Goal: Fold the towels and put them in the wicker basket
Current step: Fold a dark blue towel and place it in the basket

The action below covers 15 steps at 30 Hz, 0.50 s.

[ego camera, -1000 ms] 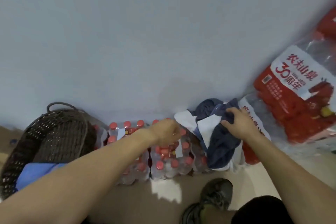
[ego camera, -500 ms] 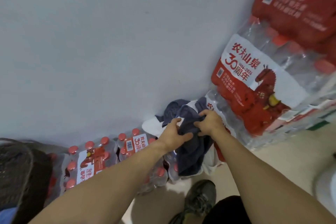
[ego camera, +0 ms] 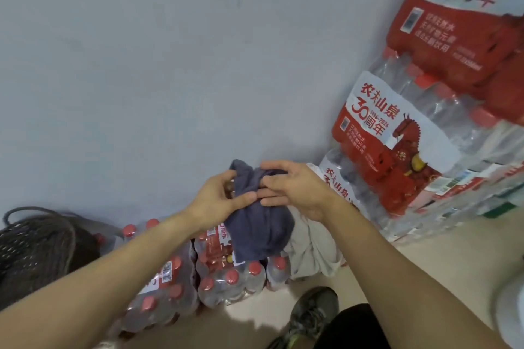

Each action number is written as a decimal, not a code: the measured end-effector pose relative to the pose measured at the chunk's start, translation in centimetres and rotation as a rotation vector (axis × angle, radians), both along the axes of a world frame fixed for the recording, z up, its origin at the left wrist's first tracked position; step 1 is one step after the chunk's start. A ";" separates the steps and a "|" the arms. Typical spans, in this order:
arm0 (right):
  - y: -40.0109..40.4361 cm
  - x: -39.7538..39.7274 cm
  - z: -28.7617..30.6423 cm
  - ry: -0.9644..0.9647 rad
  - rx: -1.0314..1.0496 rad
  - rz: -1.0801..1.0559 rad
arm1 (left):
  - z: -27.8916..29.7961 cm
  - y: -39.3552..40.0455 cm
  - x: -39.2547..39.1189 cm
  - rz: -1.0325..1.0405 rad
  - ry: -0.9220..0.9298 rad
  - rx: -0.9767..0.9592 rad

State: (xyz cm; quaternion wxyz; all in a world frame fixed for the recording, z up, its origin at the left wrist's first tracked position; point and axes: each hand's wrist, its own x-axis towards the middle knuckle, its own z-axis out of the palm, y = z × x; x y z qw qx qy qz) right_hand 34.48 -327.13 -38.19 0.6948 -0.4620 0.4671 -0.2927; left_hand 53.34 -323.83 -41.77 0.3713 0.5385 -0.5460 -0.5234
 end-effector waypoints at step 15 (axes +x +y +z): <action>2.4 11.7 -2.3 0.218 -0.381 0.434 | 2.0 7.2 16.3 0.014 0.130 0.025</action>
